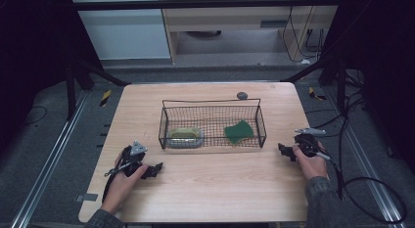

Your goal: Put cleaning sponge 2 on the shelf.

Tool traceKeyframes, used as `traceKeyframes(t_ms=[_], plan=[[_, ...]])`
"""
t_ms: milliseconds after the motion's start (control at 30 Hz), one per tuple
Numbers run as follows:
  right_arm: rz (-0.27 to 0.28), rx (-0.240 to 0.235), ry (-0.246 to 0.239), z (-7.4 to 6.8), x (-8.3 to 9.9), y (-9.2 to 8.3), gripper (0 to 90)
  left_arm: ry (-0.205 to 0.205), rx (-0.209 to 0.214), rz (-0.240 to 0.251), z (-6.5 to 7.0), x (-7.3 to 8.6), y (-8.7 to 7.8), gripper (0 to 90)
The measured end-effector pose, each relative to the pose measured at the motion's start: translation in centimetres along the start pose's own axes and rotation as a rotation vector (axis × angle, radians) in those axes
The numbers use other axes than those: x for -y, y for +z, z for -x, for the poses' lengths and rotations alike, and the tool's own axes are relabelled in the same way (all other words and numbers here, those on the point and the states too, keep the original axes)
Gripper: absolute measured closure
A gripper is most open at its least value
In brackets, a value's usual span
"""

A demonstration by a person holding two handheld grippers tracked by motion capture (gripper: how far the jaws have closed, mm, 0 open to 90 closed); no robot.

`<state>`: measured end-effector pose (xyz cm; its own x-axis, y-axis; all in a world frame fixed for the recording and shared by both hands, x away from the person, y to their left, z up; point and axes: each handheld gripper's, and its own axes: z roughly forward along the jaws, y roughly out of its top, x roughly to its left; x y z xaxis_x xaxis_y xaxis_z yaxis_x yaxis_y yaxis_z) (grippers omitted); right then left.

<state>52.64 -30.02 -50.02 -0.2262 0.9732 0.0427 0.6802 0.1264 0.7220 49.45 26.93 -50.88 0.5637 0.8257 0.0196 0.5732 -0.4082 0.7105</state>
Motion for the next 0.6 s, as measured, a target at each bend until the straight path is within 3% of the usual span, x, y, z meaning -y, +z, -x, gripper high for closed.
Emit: traceKeyframes(t_ms=[433, 600], plan=[[0.018, 0.025, -0.009, -1.1, 0.5, 1.1, 6.9, 0.0, 0.0, 0.0, 0.0, 0.0, 0.0, 0.0], [0.015, 0.02, -0.038, -1.3, 0.6, 1.1, 4.8, 0.0, 0.0, 0.0, 0.0, 0.0, 0.0, 0.0]])
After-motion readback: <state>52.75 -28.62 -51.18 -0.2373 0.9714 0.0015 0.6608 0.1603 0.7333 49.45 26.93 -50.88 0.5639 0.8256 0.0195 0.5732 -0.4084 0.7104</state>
